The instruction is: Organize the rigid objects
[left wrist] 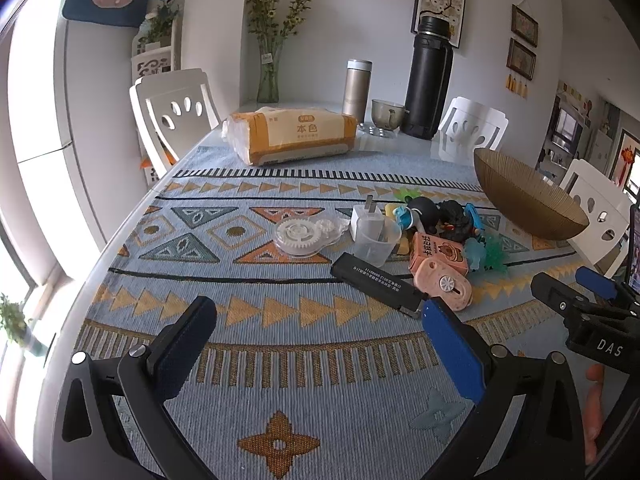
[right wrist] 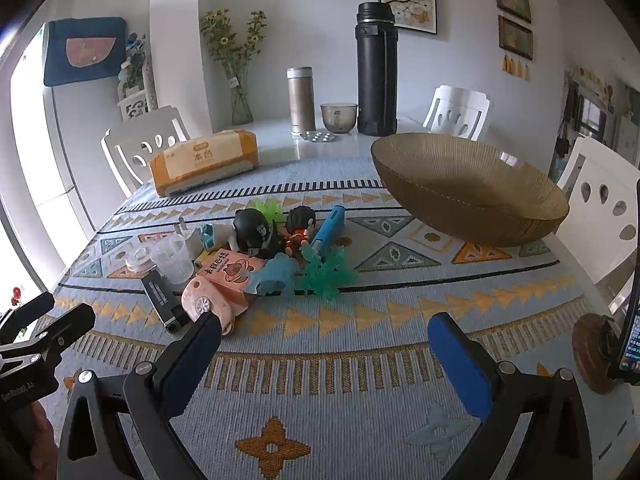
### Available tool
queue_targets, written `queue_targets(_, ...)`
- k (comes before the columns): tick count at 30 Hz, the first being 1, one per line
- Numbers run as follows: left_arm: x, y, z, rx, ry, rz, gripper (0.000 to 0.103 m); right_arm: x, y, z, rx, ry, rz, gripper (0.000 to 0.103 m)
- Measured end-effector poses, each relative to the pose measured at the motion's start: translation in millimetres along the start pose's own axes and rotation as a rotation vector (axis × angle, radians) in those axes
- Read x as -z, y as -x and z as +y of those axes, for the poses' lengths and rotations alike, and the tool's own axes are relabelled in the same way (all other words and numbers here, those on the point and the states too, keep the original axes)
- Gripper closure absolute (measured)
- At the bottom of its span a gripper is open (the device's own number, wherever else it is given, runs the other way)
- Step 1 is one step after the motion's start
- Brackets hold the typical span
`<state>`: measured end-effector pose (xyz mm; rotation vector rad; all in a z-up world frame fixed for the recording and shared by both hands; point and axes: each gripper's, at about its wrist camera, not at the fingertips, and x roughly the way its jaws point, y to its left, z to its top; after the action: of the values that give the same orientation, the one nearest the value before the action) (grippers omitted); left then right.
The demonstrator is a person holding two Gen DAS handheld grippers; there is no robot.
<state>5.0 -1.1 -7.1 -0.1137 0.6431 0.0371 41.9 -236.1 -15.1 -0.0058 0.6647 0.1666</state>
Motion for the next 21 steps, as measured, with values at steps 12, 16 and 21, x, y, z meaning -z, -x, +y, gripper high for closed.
queue_targets(12,-0.1,0.6,0.1,-0.001,0.000,0.008,0.000,-0.8,-0.8,2.3,0.026,0.037,0.009,0.000)
queue_targets(16,0.3,0.7,-0.5,-0.004,-0.003,0.003,0.000,-0.3,-0.7,3.6,0.026,0.039,0.006,0.000)
queue_targets(21,0.0,0.7,-0.7,-0.002,-0.003,0.006,0.000,-0.3,-0.4,4.7,0.024,0.040,0.003,0.000)
